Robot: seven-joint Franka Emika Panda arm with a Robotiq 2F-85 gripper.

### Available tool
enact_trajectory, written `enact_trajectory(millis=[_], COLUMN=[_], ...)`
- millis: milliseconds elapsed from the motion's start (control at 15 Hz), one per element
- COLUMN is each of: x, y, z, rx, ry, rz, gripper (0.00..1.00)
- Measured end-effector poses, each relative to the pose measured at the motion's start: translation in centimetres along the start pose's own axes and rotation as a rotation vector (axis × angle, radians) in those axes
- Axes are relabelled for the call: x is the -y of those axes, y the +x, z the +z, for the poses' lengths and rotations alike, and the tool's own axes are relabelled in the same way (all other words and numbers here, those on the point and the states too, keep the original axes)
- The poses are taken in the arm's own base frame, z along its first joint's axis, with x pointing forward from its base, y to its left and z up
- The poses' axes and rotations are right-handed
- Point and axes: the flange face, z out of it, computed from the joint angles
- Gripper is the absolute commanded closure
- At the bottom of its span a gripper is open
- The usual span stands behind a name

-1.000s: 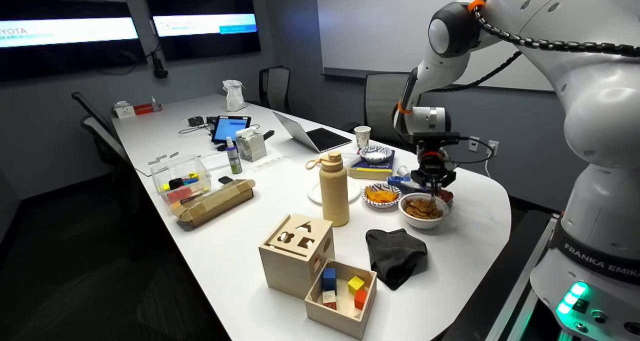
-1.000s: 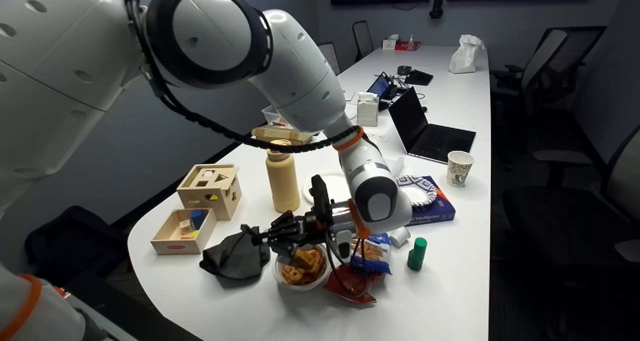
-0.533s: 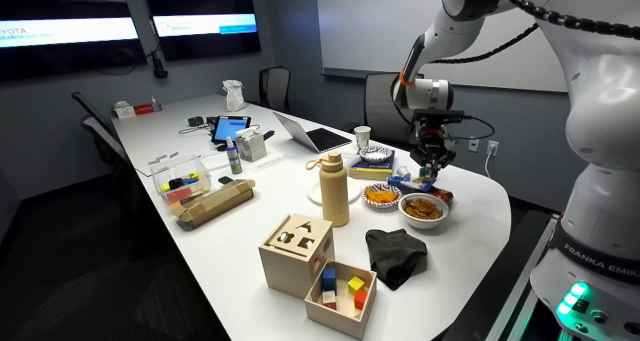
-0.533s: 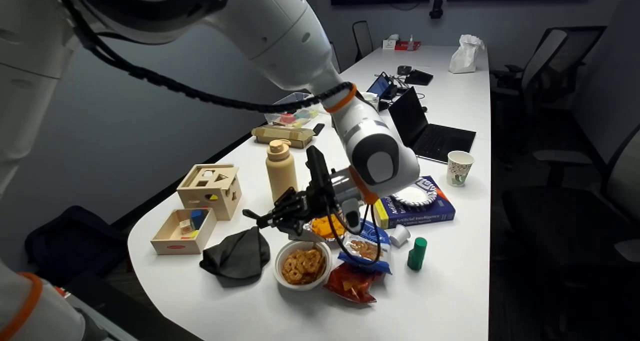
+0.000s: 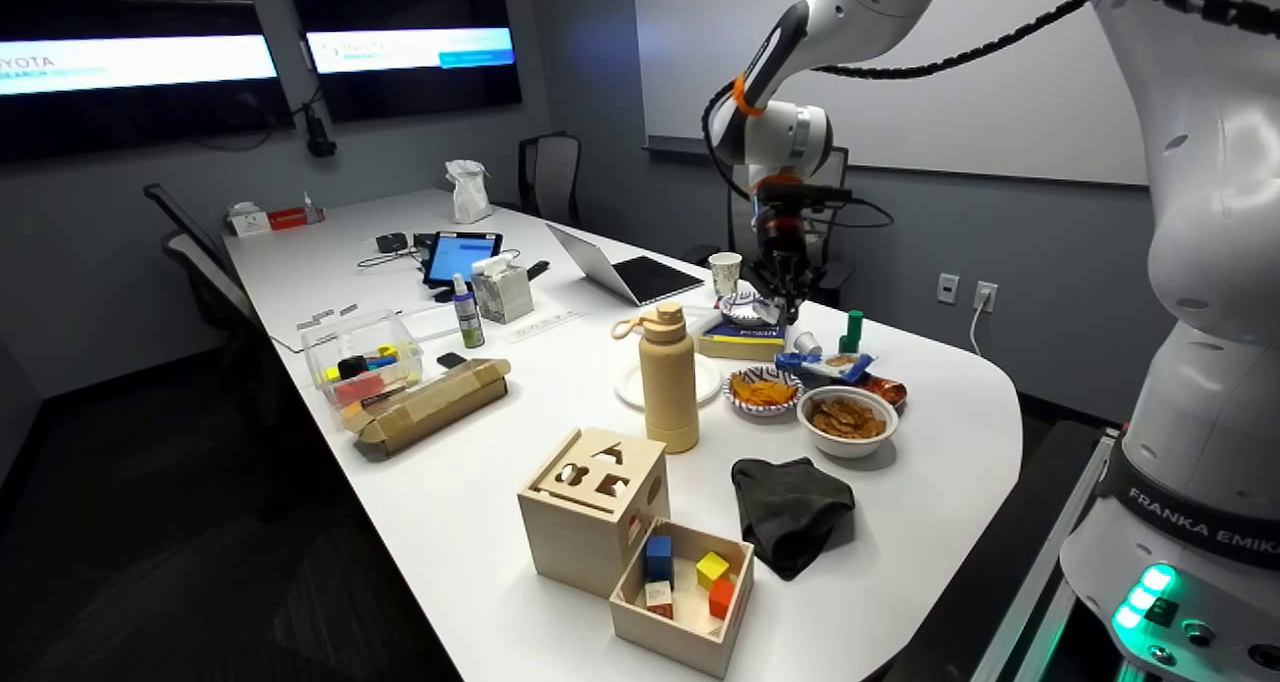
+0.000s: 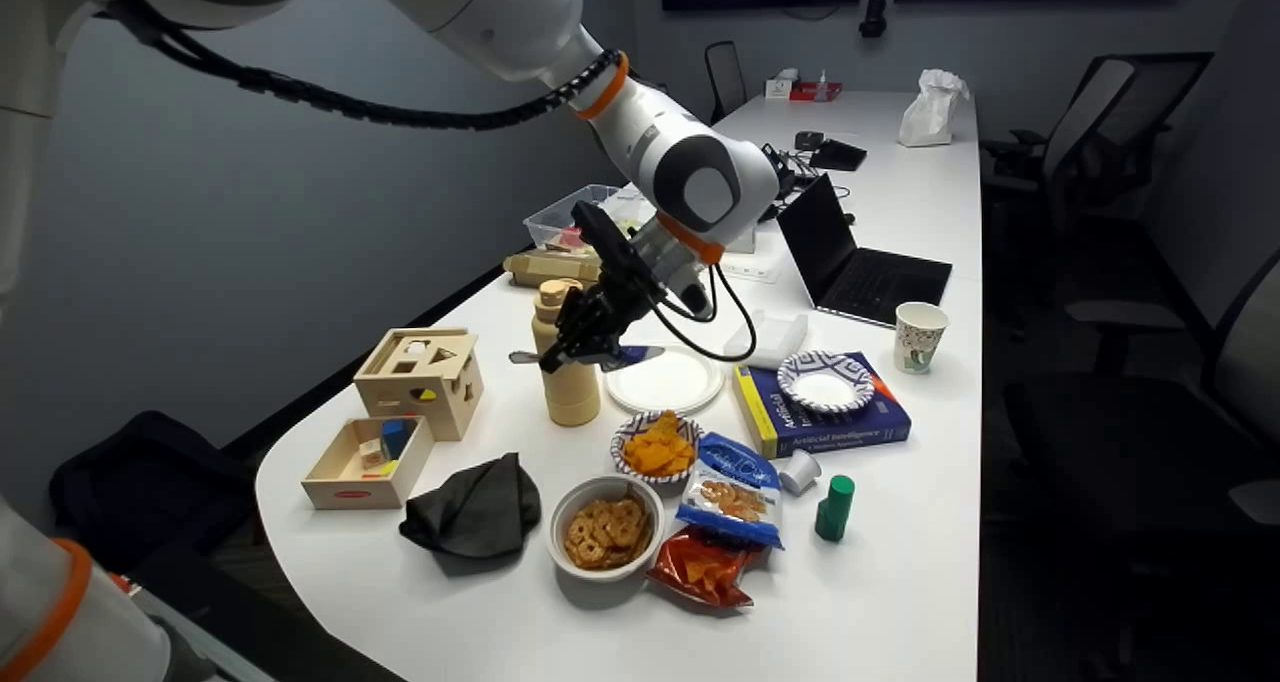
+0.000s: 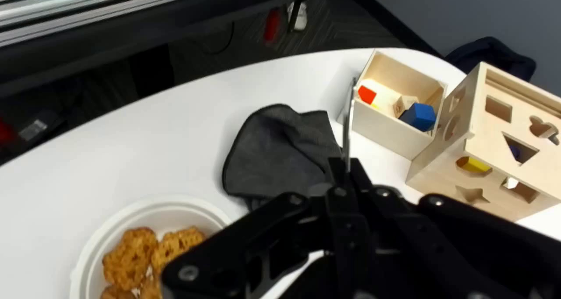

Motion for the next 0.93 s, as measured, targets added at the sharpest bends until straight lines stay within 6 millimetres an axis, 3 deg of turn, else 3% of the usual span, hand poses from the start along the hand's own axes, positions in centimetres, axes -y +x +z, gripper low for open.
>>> enact_trajectory(millis=[267,600,933], x=[4.2,6.5,8.5], y=[3.4,9.0,12.3], z=[-1.0,-0.2,0.4], rx=[-0.135,-0.215,-0.255], ry=[-0.142,-0.26,-0.299], rz=[-0.11,-0.205,-0.255], gripper=[0.99,0.99,0.99])
